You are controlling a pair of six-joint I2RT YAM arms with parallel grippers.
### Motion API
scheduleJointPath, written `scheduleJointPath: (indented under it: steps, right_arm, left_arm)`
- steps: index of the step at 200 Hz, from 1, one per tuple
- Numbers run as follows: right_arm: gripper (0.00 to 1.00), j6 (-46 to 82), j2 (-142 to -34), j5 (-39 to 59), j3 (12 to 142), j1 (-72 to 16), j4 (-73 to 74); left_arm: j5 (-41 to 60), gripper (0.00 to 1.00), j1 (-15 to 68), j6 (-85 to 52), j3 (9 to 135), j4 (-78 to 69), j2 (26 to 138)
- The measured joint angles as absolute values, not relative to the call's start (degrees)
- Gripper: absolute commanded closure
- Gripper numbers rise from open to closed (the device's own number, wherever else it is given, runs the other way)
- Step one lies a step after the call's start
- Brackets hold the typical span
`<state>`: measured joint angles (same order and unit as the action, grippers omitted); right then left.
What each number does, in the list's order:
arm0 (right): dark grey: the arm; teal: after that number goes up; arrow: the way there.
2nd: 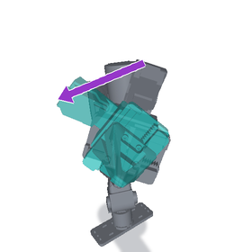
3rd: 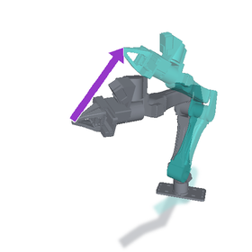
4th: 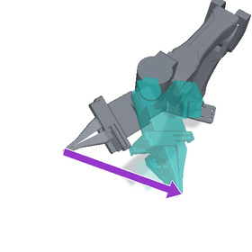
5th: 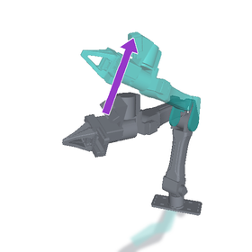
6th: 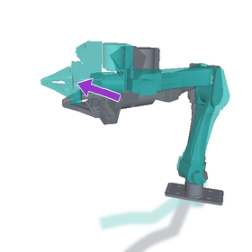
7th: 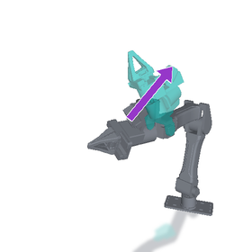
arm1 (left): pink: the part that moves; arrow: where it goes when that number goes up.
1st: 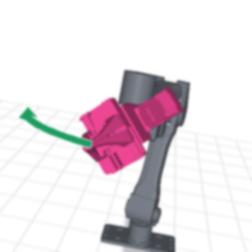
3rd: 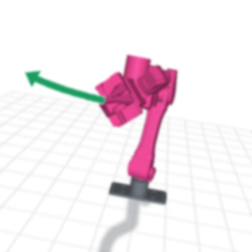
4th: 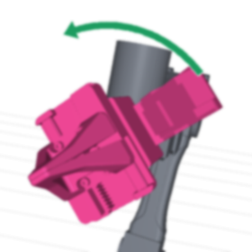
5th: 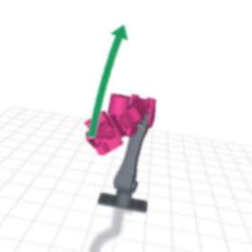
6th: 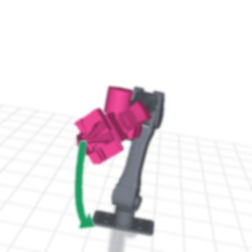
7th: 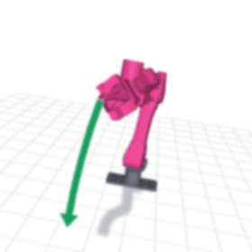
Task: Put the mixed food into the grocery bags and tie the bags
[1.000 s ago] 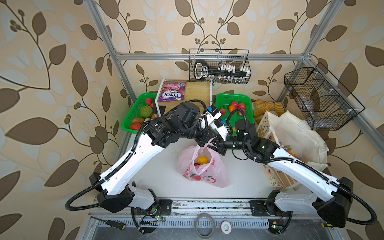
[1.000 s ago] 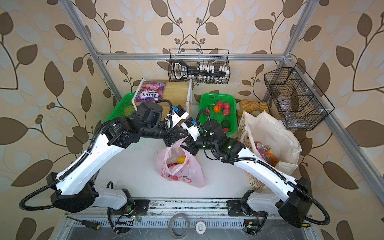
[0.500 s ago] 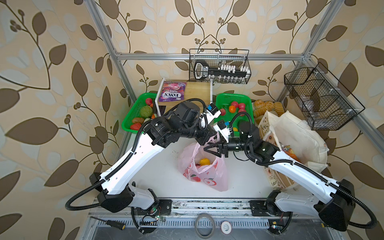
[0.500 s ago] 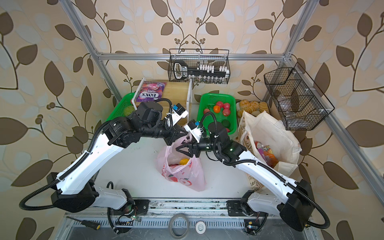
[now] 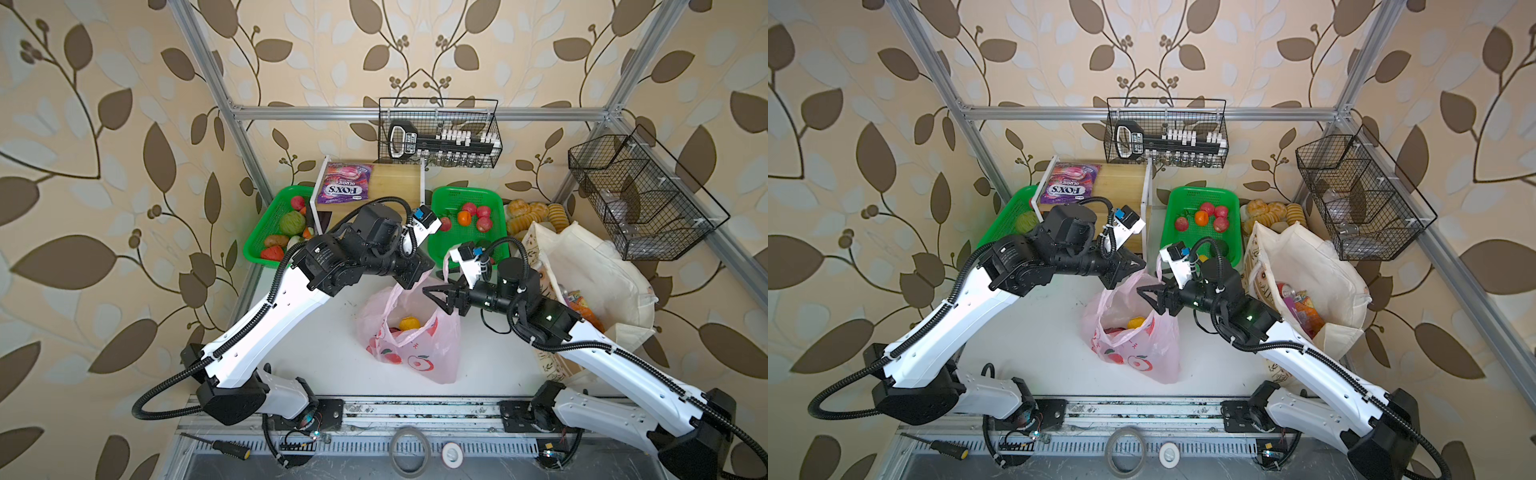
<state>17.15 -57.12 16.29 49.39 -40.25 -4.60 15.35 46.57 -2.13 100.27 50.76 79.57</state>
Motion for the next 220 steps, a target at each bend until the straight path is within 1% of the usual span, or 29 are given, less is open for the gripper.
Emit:
scheduleJointPath:
  steps: [58, 72, 98, 126, 129, 140, 151, 162, 174, 200, 220]
  right_arm:
    - [0.18, 20.97, -48.80, 8.25, 44.18, -40.25, -6.92]
    - [0.19, 22.52, -47.72, 7.42, 43.13, -40.27, -6.90]
    - [0.20, 25.21, -47.48, 7.14, 41.60, -40.45, -5.48]
    - [0.20, 27.83, -49.60, 4.82, 41.12, -41.56, -3.99]
    - [0.22, 27.90, -49.87, 4.51, 41.12, -41.74, -3.84]
    - [0.35, 28.58, -51.05, 2.81, 41.15, -42.78, -3.44]
    - [0.44, 29.23, -51.92, 0.82, 41.15, -43.64, -3.29]
    - [0.58, 30.70, -52.34, -0.78, 41.15, -44.16, -3.03]
    - [0.68, 31.42, -52.36, -2.00, 41.15, -44.38, -2.24]
    - [0.84, 32.05, -52.31, -2.85, 41.19, -44.82, -0.62]
    - [0.90, 31.92, -52.60, -2.72, 41.41, -45.01, -0.12]
  left_arm:
    - [14.52, 1.00, 46.57, -3.31, 99.96, 50.68, 79.33]
    - [14.52, 1.00, 46.57, -3.49, 99.96, 50.59, 79.22]
    - [14.57, 1.00, 46.57, -3.84, 99.96, 49.98, 79.13]
    - [14.61, 1.00, 46.57, -4.54, 99.96, 49.45, 79.11]
    - [14.61, 1.00, 46.57, -4.62, 99.96, 49.43, 79.11]
    - [14.61, 1.00, 46.57, -4.71, 99.96, 49.43, 79.11]
    - [14.61, 1.00, 46.57, -4.84, 99.96, 49.43, 79.11]
    - [14.61, 1.00, 46.57, -4.89, 99.96, 49.43, 79.09]
    - [14.59, 1.00, 46.57, -4.89, 99.96, 49.43, 78.96]
    - [14.76, 1.00, 46.54, -4.69, 99.48, 49.45, 78.48]
    - [15.81, 1.00, 46.54, -4.36, 99.48, 49.47, 78.50]
